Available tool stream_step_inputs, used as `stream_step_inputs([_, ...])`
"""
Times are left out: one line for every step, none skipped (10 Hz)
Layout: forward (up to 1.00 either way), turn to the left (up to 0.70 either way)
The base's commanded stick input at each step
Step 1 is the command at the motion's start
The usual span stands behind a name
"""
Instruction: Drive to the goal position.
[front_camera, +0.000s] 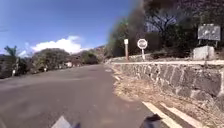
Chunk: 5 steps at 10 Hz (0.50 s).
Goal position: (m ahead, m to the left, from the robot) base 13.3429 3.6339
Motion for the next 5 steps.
stream_step_inputs([0.5,0.0])
stream_step_inputs([0.5,0.0])
stream_step_inputs([0.5,0.0])
stream_step_inputs([0.5,0.0])
stream_step_inputs([0.5,0.0])
